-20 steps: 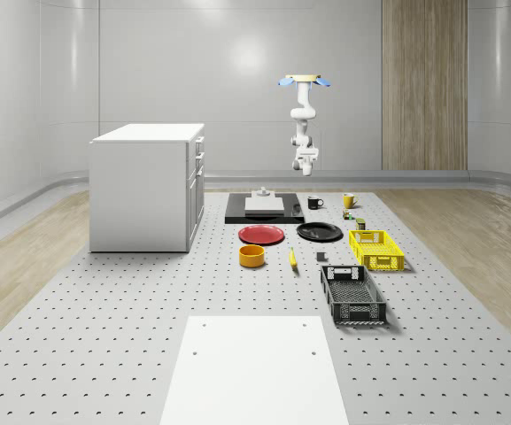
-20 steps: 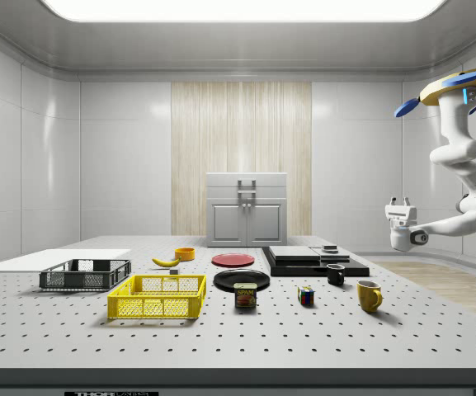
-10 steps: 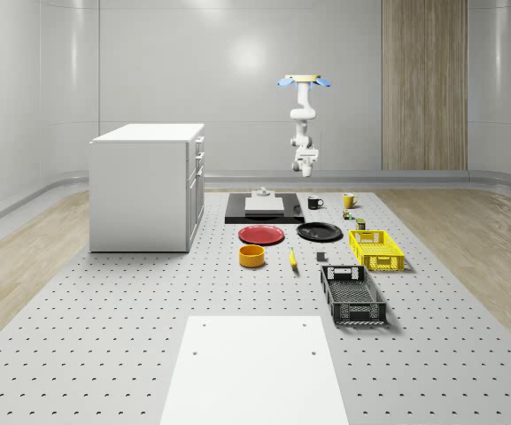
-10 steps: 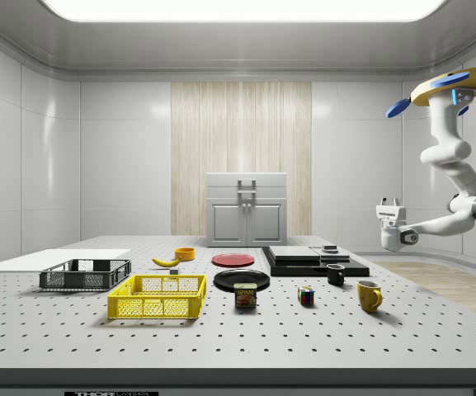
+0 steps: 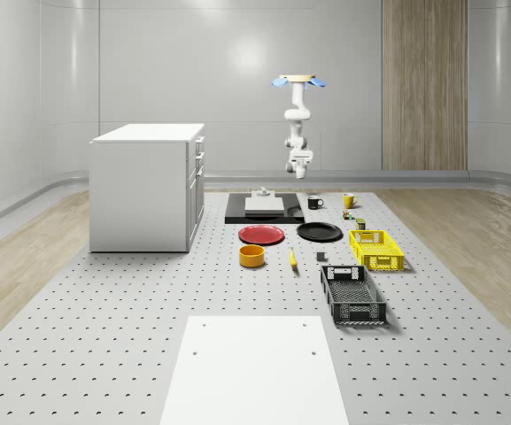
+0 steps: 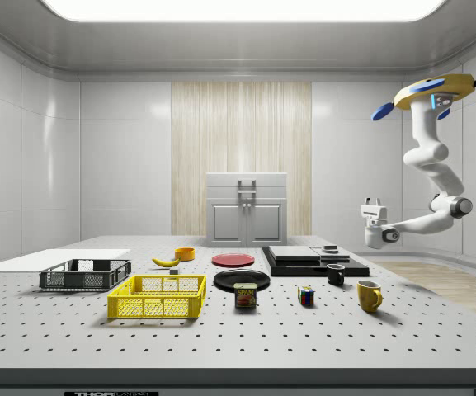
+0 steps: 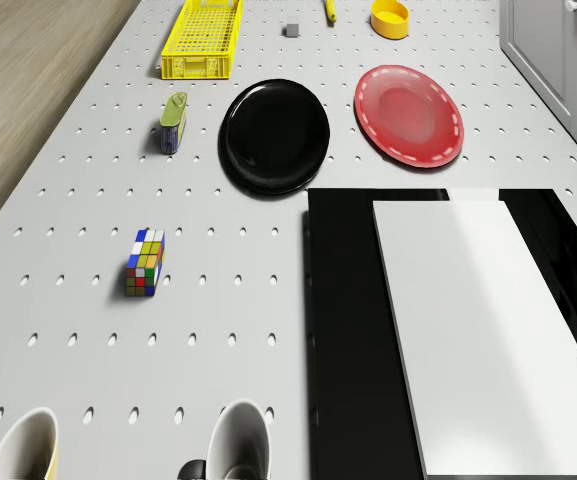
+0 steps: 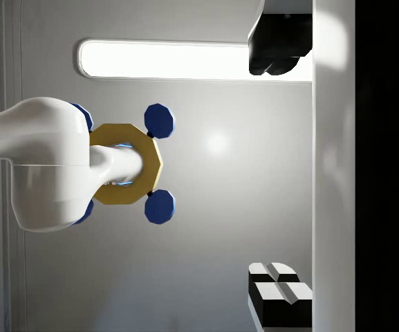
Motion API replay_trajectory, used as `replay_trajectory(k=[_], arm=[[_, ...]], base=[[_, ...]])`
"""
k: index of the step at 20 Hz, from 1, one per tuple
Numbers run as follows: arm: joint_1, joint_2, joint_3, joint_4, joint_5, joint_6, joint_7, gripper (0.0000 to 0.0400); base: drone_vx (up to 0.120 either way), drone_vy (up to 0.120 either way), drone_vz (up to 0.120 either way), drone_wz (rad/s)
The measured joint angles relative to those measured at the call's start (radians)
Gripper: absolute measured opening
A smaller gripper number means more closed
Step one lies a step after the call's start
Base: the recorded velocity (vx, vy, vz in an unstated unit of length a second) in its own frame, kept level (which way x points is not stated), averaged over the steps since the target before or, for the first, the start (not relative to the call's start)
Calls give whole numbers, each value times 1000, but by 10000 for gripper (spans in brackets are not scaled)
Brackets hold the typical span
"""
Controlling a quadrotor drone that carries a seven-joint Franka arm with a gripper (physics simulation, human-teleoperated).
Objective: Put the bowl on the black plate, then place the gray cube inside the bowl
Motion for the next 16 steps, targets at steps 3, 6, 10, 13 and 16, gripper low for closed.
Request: replay_trajectory(k=[3,6,10,13,16], arm=[[-2,-2,6,-2,-8,2,1,400],[-5,-3,15,-3,-21,5,3,400],[-12,-6,38,-7,-53,8,7,400],[-21,-8,68,-11,-95,11,12,400],[-36,-11,117,-20,-165,14,22,400]], base=[[120,-120,0,0],[120,-120,0,0],[120,-120,0,0],[120,-120,0,0],[120,-120,0,0]])
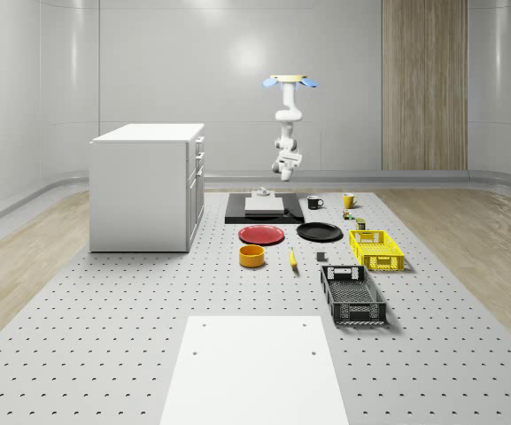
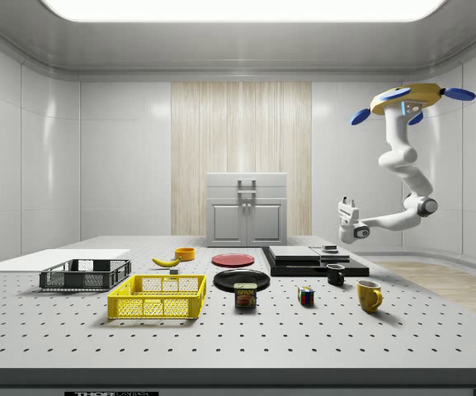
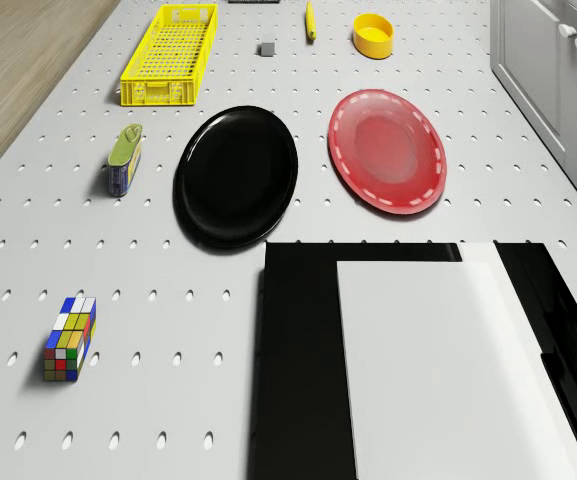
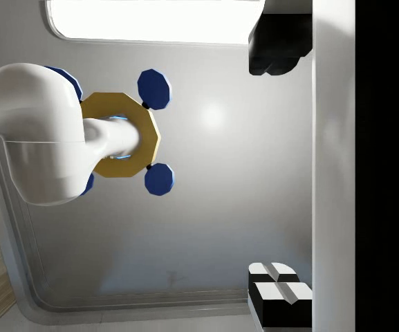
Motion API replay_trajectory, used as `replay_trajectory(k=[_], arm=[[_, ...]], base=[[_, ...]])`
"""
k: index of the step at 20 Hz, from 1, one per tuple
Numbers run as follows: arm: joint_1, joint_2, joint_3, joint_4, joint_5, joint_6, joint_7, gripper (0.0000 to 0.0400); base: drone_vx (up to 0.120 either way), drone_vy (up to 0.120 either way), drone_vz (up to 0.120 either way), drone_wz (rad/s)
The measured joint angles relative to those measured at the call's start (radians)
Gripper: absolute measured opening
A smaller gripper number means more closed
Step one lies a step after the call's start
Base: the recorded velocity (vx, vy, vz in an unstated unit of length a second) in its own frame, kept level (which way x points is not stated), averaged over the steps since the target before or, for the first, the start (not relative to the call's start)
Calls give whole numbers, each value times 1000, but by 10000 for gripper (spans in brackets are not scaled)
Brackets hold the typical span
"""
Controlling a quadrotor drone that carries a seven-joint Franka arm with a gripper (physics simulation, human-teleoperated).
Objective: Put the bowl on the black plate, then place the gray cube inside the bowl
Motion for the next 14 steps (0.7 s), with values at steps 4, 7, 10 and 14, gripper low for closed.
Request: replay_trajectory(k=[4,7,10,14], arm=[[-37,-9,116,-34,-165,8,24,400],[-84,-25,255,-102,-370,18,57,400],[-156,-55,436,-235,-656,31,118,400],[-303,-112,685,-492,-1108,24,261,400]], base=[[120,-120,0,0],[120,-67,-13,0],[120,0,-120,0],[120,-110,-120,0]])
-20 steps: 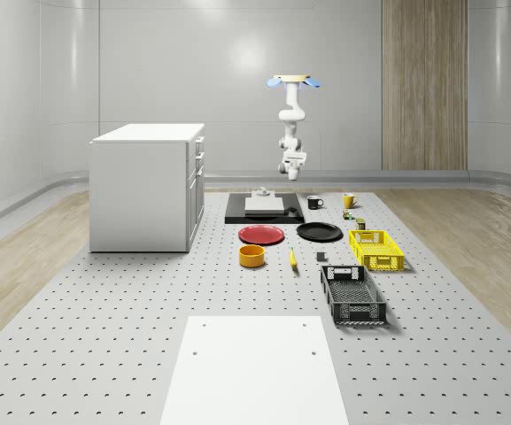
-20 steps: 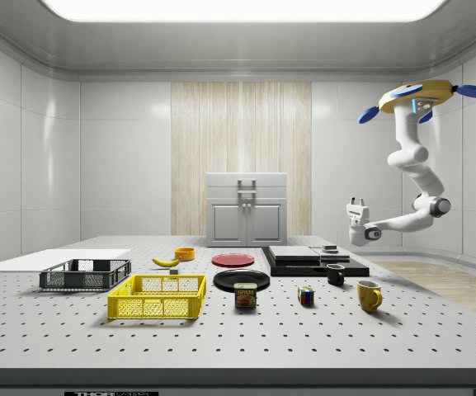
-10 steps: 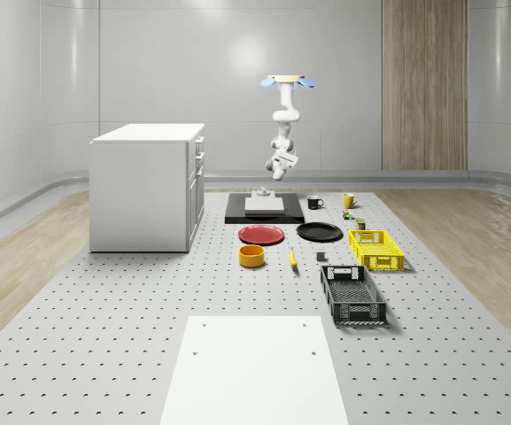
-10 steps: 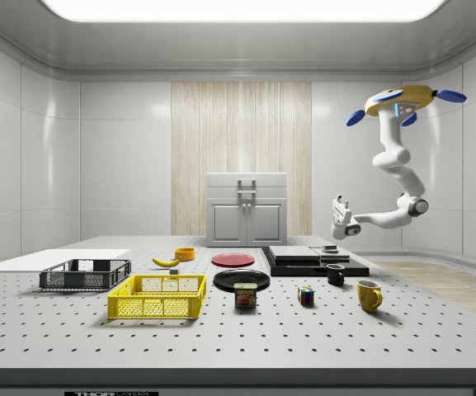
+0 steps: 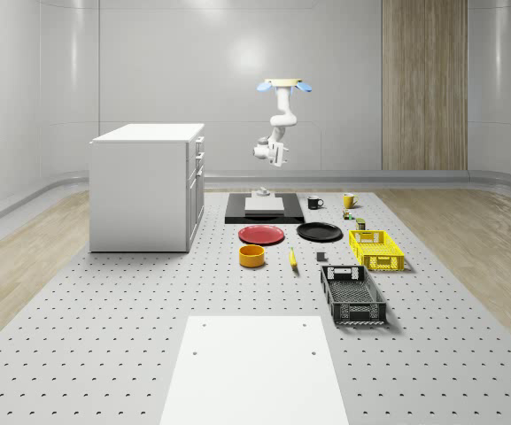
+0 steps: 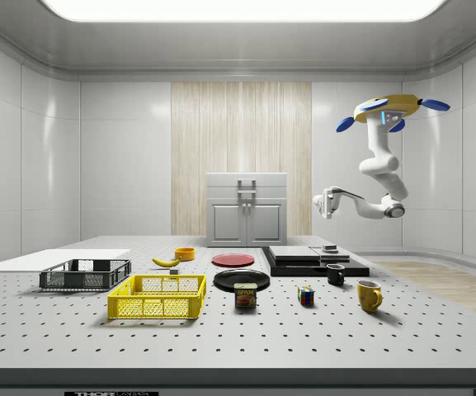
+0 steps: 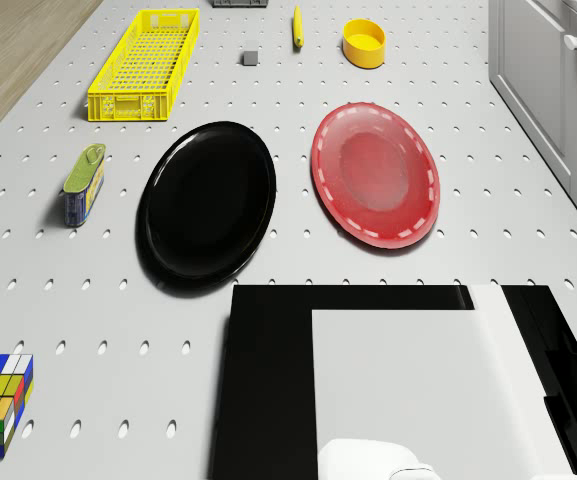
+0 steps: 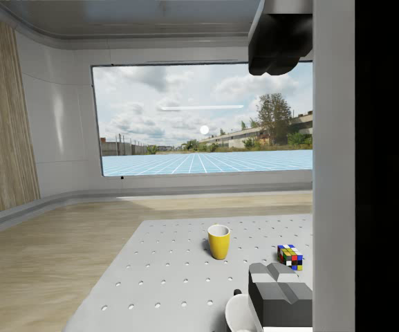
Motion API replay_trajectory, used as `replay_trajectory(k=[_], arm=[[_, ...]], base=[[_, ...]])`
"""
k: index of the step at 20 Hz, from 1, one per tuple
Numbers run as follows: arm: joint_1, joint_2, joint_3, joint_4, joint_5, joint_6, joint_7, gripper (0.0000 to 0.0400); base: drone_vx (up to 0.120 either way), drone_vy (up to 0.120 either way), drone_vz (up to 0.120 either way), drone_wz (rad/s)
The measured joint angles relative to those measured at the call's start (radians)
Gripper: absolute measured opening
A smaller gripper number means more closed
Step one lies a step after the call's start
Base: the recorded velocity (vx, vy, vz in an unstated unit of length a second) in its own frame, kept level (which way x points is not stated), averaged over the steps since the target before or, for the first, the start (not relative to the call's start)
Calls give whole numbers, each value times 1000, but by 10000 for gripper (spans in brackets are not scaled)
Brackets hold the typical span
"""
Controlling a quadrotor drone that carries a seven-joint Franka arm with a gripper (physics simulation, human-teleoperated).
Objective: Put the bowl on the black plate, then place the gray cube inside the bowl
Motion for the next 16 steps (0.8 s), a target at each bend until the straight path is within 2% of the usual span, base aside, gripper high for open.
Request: replay_trajectory(k=[3,6,8,11,16], arm=[[-154,-42,148,-162,-295,-51,135,400],[-315,-81,253,-255,-495,-122,255,400],[-406,-105,304,-289,-577,-165,317,400],[-510,-138,356,-314,-650,-212,386,400],[-612,-182,405,-329,-695,-248,453,400]], base=[[120,-107,-120,0],[120,0,-120,0],[120,0,-120,0],[120,-120,-120,0],[120,-120,-120,0]])
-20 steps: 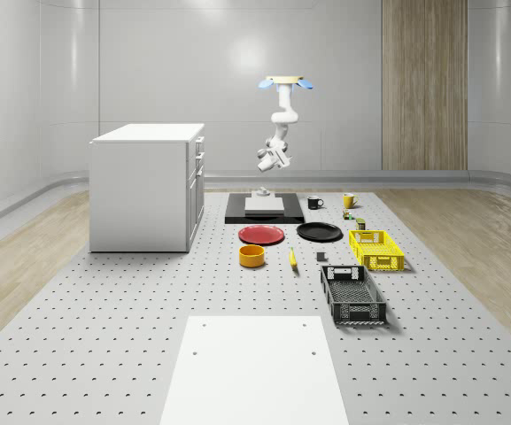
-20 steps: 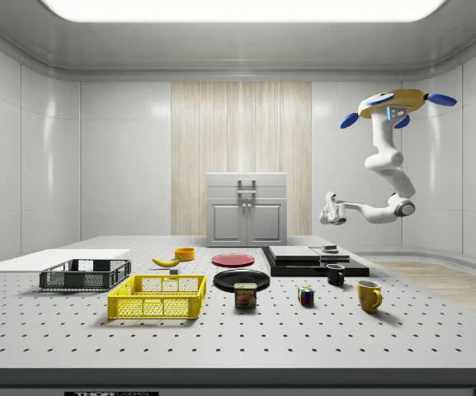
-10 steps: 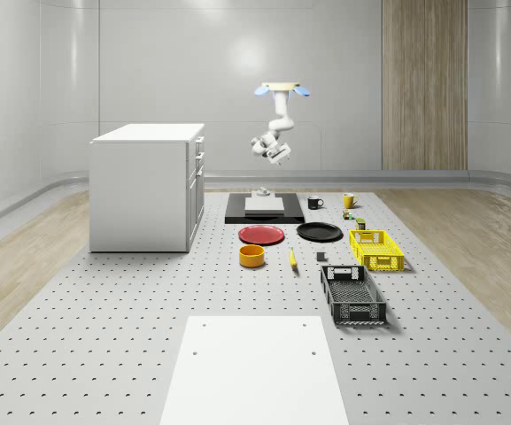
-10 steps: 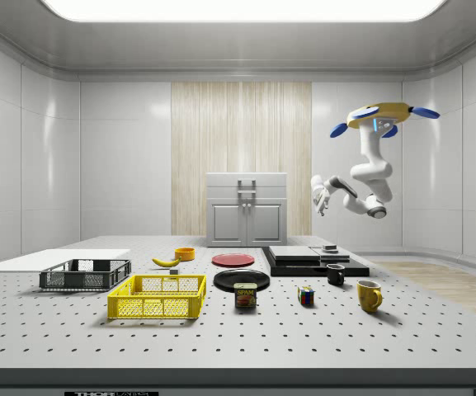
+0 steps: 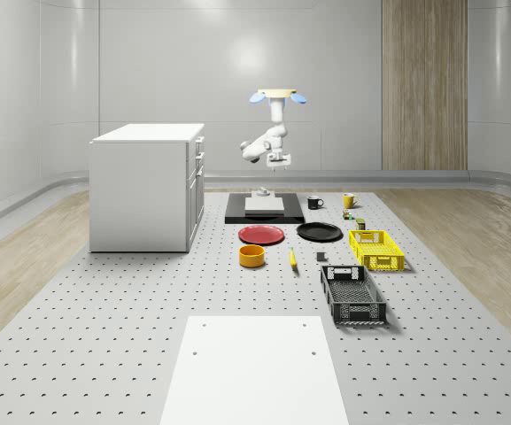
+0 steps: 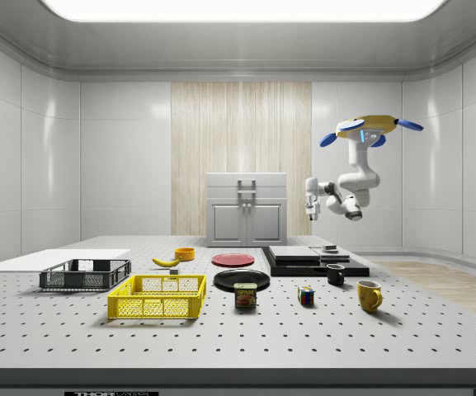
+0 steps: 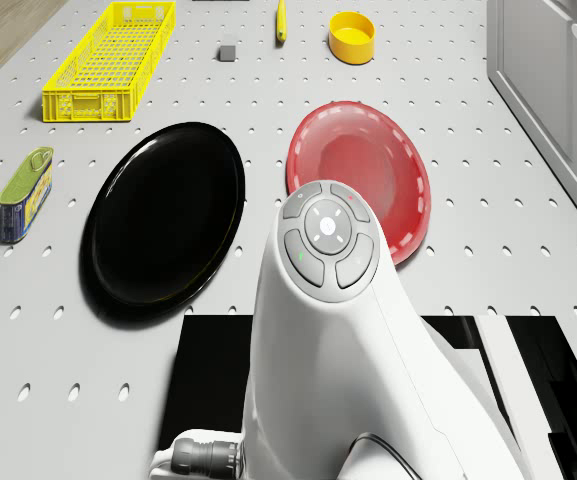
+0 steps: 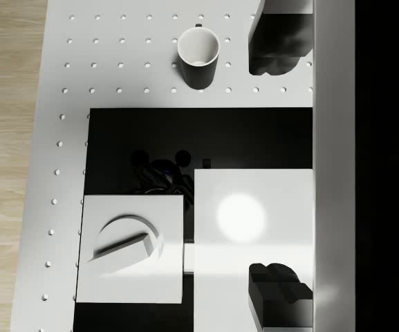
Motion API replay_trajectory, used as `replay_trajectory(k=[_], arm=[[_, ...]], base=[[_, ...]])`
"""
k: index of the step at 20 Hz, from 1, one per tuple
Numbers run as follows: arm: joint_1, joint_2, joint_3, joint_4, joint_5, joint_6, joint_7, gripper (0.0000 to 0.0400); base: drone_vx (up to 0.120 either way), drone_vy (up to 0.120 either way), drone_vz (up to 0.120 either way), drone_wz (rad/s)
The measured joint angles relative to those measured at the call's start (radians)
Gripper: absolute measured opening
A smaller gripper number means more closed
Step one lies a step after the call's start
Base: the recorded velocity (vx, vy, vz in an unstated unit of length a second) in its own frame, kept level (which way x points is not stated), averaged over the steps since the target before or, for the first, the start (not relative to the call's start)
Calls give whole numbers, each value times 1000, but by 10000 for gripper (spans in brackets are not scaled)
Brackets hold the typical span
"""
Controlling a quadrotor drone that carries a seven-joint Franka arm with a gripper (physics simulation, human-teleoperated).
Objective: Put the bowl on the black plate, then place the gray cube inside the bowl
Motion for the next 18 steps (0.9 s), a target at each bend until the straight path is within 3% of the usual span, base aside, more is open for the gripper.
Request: replay_trajectory(k=[14,18], arm=[[-89,-87,52,-1,10,27,66,400],[-99,-109,60,0,21,44,75,400]], base=[[120,-120,-120,0],[120,-40,-10,0]])
